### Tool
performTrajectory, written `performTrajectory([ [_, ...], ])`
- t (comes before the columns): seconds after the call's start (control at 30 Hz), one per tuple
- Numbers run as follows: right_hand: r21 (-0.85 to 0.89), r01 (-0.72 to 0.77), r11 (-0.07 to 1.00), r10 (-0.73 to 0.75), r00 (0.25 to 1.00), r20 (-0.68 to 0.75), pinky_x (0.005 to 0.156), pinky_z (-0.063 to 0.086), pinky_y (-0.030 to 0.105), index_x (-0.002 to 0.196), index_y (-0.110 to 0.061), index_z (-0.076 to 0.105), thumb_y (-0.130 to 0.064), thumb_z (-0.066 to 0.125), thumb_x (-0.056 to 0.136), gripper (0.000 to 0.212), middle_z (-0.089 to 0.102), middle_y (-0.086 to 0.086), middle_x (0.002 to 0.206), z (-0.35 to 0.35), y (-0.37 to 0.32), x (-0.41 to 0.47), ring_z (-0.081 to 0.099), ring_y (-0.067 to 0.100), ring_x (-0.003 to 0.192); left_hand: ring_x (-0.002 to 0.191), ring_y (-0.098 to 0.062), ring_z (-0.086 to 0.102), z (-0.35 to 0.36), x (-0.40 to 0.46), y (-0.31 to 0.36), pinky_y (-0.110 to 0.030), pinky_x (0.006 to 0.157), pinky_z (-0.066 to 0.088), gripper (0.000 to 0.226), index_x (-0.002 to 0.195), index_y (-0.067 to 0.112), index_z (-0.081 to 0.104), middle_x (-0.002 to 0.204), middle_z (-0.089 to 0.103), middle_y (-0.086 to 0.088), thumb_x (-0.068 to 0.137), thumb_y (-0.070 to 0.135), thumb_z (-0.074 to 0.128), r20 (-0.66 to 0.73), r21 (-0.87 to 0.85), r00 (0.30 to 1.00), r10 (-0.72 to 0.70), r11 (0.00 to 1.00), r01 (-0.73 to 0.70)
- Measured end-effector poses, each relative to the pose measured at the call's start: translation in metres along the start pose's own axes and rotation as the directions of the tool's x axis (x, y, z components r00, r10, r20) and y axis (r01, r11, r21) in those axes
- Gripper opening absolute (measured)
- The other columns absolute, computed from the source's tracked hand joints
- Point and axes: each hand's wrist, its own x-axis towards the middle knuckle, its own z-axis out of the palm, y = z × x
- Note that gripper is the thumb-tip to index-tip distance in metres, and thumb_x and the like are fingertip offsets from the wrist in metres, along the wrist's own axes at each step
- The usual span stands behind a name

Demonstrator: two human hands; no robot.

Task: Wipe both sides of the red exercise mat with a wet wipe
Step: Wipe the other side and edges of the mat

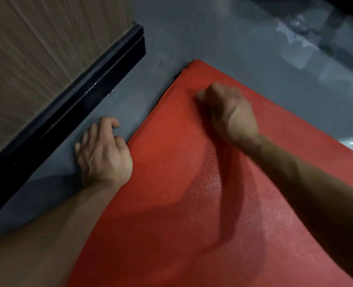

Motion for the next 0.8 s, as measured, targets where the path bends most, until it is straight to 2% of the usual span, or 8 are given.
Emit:
performTrajectory([
  [0.17,0.148,0.500,0.854,-0.521,0.825,0.220,0.071,0.041,0.039,0.115,-0.019,0.067,-0.024,0.062,0.100,0.017,0.063,0.001,0.092,0.005,-0.065,-0.060,0.055,0.026,0.083,0.118,-0.034,0.054,0.000,0.001,0.002,-0.051,0.099,0.035,0.038,0.119,0.023,0.054,0.120,0.061,-0.009,0.084,0.020,0.039,0.004,0.003,1.000,-0.011,1.000,0.011],
  [0.23,0.081,0.393,0.916,-0.401,0.905,0.142,0.067,0.041,0.040,0.104,-0.019,0.066,-0.031,0.058,0.102,0.014,0.067,0.004,0.091,0.010,-0.046,-0.025,0.061,0.032,0.083,0.117,-0.033,0.054,0.002,0.002,0.000,-0.049,0.100,0.034,0.038,0.118,0.023,0.054,0.120,0.061,-0.007,0.084,0.020,0.039,0.008,0.007,1.000,-0.015,1.000,0.015],
  [0.3,-0.041,0.078,0.996,-0.077,0.997,0.016,0.061,0.039,0.039,0.095,-0.014,0.059,-0.040,0.055,0.102,0.027,0.069,0.010,0.089,0.013,-0.016,0.021,0.062,0.039,0.081,0.117,-0.031,0.054,0.002,0.002,-0.001,-0.047,0.101,0.034,0.038,0.118,0.024,0.054,0.120,0.061,-0.006,0.084,0.021,0.038,0.016,0.008,1.000,-0.022,1.000,0.022],
  [0.37,-0.018,-0.168,0.986,0.167,0.985,-0.054,0.060,0.041,0.043,0.093,-0.009,0.056,-0.046,0.051,0.102,0.038,0.068,0.015,0.085,0.013,0.001,0.042,0.062,0.042,0.080,0.117,-0.031,0.054,0.002,0.002,0.000,-0.047,0.100,0.034,0.038,0.118,0.025,0.054,0.120,0.061,-0.005,0.084,0.022,0.037,0.026,0.011,0.999,-0.024,1.000,0.024],
  [0.47,0.132,0.052,0.990,-0.057,0.998,0.037,0.059,0.034,0.037,0.087,-0.010,0.056,-0.031,0.058,0.101,0.026,0.068,0.010,0.079,0.015,-0.042,0.017,0.061,0.034,0.074,0.114,-0.032,0.055,0.000,0.002,0.000,-0.049,0.099,0.035,0.039,0.117,0.024,0.055,0.116,0.062,-0.006,0.083,0.024,0.036,0.014,-0.005,1.000,-0.028,1.000,0.028],
  [0.6,0.131,0.454,0.881,-0.473,0.851,0.228,0.067,0.040,0.038,0.102,-0.018,0.065,-0.029,0.060,0.101,0.012,0.068,0.004,0.085,0.012,-0.074,-0.020,0.060,0.029,0.078,0.115,-0.031,0.055,-0.002,0.002,0.001,-0.048,0.100,0.035,0.039,0.118,0.025,0.055,0.117,0.062,-0.005,0.084,0.025,0.036,0.019,0.000,0.999,-0.028,1.000,0.028],
  [0.7,-0.011,0.155,0.988,-0.155,0.987,0.029,0.060,0.031,0.040,0.092,-0.011,0.060,-0.033,0.061,0.100,0.023,0.068,0.013,0.081,0.014,-0.041,0.016,0.061,0.038,0.072,0.116,-0.029,0.055,-0.002,0.003,0.000,-0.047,0.101,0.035,0.037,0.118,0.027,0.054,0.118,0.062,-0.004,0.085,0.023,0.038,0.024,-0.019,0.999,-0.031,0.999,0.031],
  [0.8,-0.015,-0.079,0.997,0.078,0.996,-0.033,0.059,0.026,0.039,0.090,-0.009,0.051,-0.041,0.051,0.104,0.034,0.064,0.018,0.079,0.019,-0.033,0.017,0.057,0.043,0.072,0.116,-0.028,0.055,-0.001,0.002,-0.002,-0.045,0.101,0.033,0.033,0.118,0.027,0.053,0.118,0.061,-0.003,0.088,0.020,0.041,0.028,-0.020,0.999,-0.025,0.999,0.026],
])
